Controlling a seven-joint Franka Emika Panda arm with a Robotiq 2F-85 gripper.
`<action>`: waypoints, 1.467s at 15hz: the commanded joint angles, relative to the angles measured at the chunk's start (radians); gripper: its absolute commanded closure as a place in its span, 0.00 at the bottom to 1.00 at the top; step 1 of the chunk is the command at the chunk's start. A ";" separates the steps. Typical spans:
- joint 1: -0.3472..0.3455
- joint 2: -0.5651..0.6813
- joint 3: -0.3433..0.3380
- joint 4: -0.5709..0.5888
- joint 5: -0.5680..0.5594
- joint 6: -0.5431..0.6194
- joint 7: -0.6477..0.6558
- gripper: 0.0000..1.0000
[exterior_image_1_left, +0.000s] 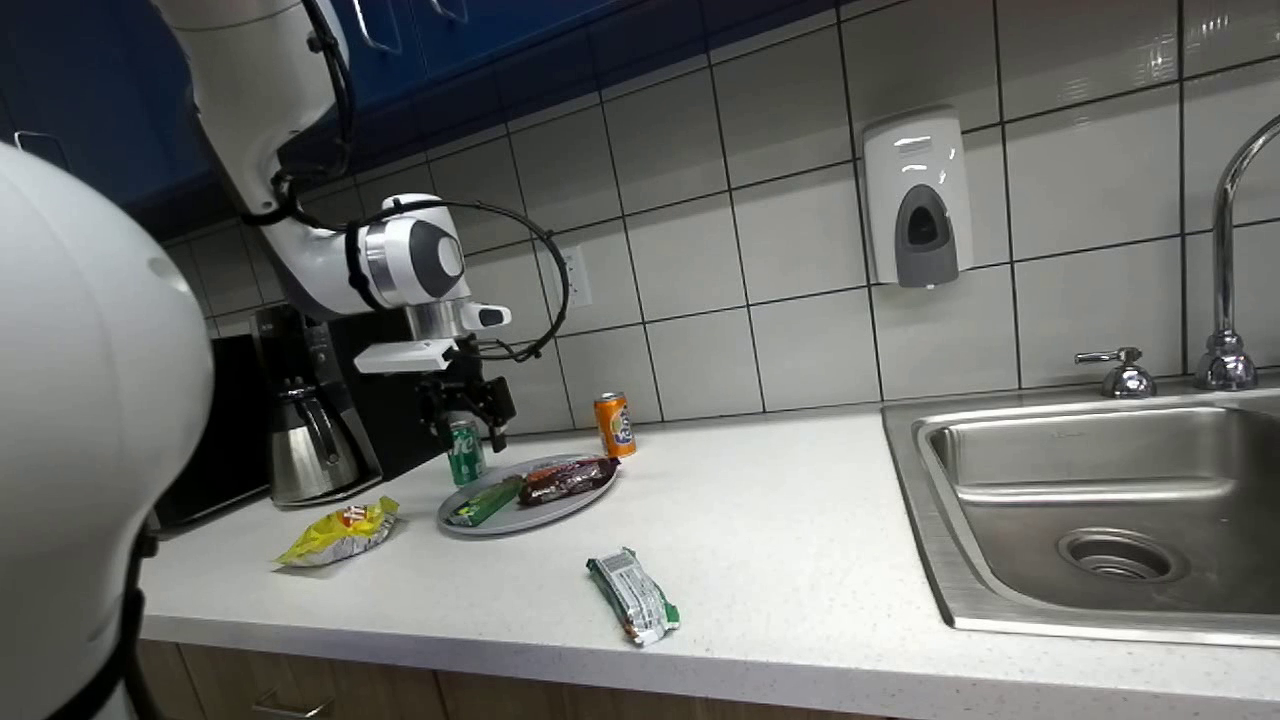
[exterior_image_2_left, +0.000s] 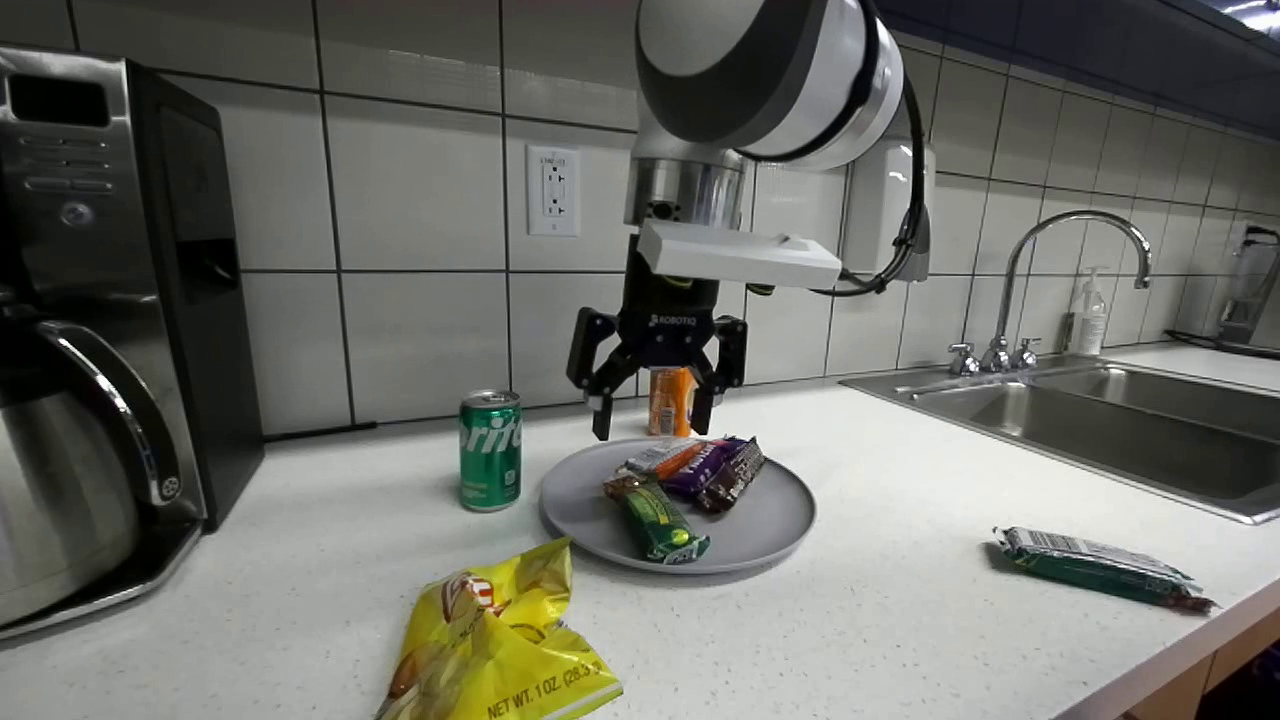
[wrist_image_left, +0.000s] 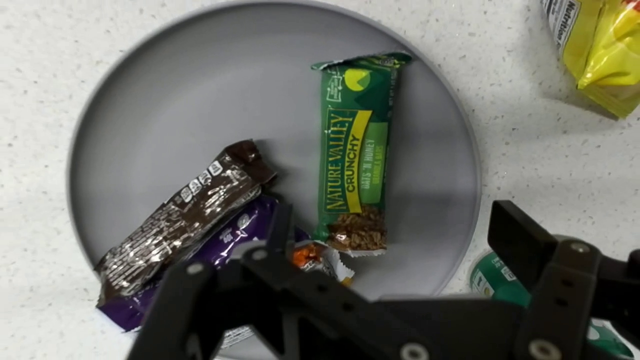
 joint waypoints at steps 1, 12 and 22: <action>-0.005 -0.006 0.004 0.000 -0.001 -0.010 0.000 0.00; -0.007 -0.016 0.005 -0.010 -0.002 -0.014 0.000 0.00; -0.014 -0.044 0.006 -0.035 -0.009 -0.028 -0.038 0.00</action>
